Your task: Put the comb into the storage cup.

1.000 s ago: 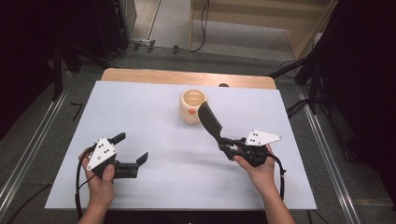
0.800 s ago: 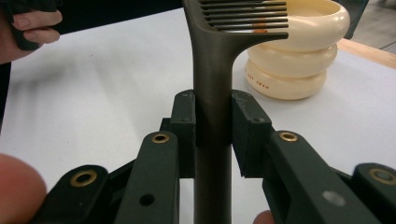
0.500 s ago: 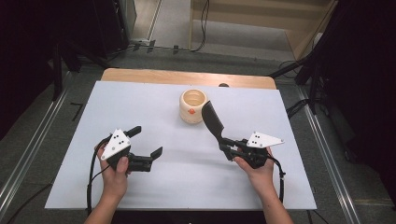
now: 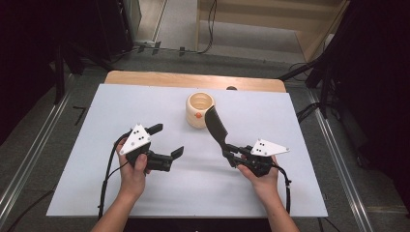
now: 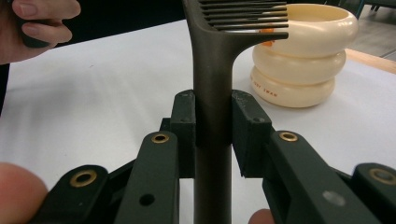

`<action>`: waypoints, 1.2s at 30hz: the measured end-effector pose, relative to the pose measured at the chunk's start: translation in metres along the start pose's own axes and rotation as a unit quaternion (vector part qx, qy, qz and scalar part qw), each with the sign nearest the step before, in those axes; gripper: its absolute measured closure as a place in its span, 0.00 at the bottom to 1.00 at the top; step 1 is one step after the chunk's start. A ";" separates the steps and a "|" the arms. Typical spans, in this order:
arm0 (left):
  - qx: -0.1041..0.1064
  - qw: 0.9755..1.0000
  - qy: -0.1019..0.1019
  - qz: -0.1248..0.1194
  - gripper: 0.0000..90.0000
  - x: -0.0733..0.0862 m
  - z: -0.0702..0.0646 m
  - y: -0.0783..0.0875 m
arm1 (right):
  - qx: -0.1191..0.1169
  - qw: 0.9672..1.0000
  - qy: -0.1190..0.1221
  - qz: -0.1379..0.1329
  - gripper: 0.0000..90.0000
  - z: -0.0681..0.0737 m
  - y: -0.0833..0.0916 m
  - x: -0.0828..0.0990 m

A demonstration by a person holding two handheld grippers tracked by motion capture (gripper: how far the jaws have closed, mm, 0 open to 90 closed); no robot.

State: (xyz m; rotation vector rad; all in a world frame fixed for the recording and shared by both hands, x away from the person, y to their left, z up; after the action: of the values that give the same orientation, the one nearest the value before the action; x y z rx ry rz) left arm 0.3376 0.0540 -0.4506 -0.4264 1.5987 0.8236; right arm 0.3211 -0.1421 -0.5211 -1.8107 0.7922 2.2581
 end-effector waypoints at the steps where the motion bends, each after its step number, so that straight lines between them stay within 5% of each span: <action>1: 0.003 1.000 0.002 -0.001 0.00 -0.001 -0.002 -0.002 | -0.001 1.000 0.001 0.000 0.78 0.001 -0.001 0.000; 28: 0.048 0.998 0.025 -0.007 0.00 -0.016 -0.031 -0.028 | -0.020 1.000 0.013 -0.002 0.78 0.022 -0.022 -0.001; 36: 0.022 0.999 0.032 0.000 0.10 -0.017 -0.032 -0.033 | -0.022 1.000 0.021 -0.004 0.78 0.027 -0.026 -0.004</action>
State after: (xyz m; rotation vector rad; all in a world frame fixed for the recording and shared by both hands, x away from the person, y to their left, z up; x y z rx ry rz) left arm 0.3409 0.0054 -0.4425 -0.4248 1.6719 0.7804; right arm 0.3095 -0.1066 -0.5220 -1.8830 0.7473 2.2559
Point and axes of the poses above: each handheld gripper's, and its own axes: y roughly backward along the jaws, x roughly out of its underside, z roughly to its left, the point moved 10 cm from there along -y, roughly forward along the jaws, and after that the axes turned 9 degrees about -x, right-handed, at the moved point
